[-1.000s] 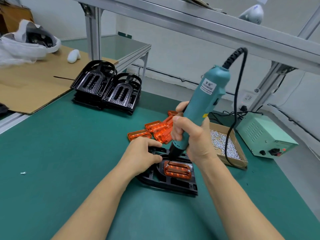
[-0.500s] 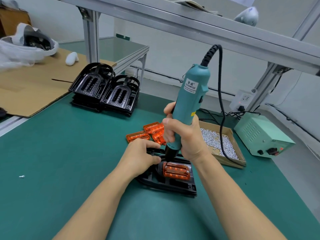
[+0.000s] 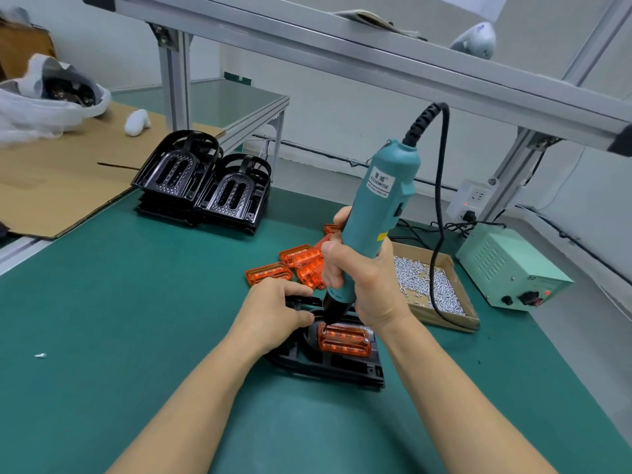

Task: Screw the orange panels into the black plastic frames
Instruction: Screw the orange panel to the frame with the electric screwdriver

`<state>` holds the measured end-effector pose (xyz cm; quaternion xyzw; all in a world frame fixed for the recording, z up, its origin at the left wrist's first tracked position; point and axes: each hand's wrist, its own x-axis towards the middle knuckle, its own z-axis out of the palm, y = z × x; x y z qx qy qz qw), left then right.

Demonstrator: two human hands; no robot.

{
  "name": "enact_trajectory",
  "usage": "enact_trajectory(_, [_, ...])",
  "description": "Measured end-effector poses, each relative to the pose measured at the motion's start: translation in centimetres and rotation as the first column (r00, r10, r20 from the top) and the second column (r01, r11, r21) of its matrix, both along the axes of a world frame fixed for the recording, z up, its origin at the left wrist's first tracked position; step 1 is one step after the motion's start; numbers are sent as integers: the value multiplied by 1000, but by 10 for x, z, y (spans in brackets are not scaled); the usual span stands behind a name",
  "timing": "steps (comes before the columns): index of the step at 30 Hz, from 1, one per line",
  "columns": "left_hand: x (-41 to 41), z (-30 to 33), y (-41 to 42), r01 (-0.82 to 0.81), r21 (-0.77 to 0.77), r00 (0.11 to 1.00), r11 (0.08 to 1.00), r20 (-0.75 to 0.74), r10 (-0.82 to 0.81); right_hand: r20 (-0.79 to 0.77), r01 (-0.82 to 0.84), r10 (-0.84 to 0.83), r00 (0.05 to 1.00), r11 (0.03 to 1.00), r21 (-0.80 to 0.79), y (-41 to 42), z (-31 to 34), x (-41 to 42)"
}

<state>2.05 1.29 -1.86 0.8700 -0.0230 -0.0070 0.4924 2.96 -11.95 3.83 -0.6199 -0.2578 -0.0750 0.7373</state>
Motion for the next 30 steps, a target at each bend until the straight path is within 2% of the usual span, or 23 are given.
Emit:
enact_trajectory(8, [1, -1, 1, 13, 6, 1000, 1000, 15, -13, 34, -19, 20, 999, 999, -35, 0, 0, 0])
enact_trajectory(12, [0, -1, 1, 30, 18, 999, 999, 29, -30, 49, -77, 81, 995, 995, -70, 0, 0, -3])
enact_trajectory(22, [1, -3, -1, 24, 49, 998, 999, 54, -26, 35, -102, 104, 994, 993, -52, -3, 0, -2])
enact_trajectory(25, [1, -4, -1, 14, 51, 998, 999, 55, -17, 2, -79, 79, 997, 997, -8, -3, 4, 0])
enact_trajectory(30, [1, -4, -1, 13, 50, 998, 999, 58, -16, -18, -11, 15, 1000, 984, 177, -18, 29, 1])
